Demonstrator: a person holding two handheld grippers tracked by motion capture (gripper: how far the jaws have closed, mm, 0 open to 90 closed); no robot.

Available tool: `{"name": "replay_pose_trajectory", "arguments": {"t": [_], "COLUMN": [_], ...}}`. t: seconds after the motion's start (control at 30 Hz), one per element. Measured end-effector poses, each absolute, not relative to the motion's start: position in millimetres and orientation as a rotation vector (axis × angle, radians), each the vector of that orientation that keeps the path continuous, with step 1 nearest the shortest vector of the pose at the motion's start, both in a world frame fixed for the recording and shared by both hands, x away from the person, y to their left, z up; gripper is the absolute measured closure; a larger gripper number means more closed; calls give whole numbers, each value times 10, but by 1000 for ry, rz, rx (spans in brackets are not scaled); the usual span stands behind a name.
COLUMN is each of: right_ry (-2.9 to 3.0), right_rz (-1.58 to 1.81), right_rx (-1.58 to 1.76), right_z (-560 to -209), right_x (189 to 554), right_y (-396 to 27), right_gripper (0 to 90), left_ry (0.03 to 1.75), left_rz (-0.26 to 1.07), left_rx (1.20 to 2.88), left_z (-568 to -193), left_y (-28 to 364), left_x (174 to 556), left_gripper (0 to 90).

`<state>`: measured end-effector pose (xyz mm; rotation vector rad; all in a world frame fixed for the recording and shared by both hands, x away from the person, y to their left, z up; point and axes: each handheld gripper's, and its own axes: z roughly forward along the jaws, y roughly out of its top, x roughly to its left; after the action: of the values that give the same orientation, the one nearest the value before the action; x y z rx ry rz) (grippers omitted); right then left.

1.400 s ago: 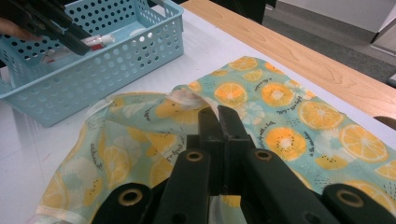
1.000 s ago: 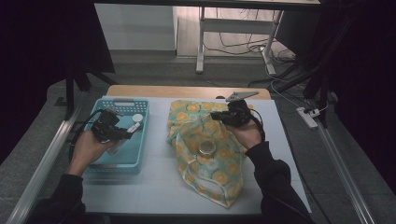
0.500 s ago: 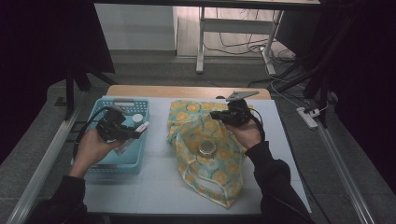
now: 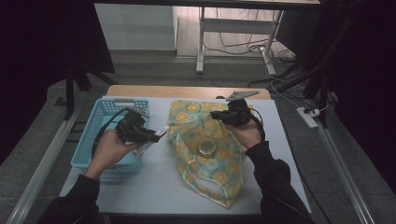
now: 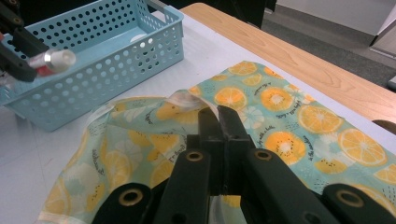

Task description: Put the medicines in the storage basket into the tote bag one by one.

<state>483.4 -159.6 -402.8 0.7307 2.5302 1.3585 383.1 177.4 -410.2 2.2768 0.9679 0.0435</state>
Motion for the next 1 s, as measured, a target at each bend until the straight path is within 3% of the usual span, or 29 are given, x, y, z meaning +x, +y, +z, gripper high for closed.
{"name": "replay_pose_trajectory", "arguments": {"t": [0.63, 1.0], "right_ry": [2535, 2534], "right_rz": [1360, 1362], "right_rx": [728, 723], "right_z": [-4037, -4035], "right_x": [4829, 4834], "right_y": [-1581, -1576], "right_gripper": [900, 900], "left_ry": [803, 801], "left_rz": [-20, -22], "left_rx": [2368, 2377], "left_z": [-4109, -4168], "left_y": [900, 591], "left_x": [4034, 4195], "left_gripper": [720, 719]}}
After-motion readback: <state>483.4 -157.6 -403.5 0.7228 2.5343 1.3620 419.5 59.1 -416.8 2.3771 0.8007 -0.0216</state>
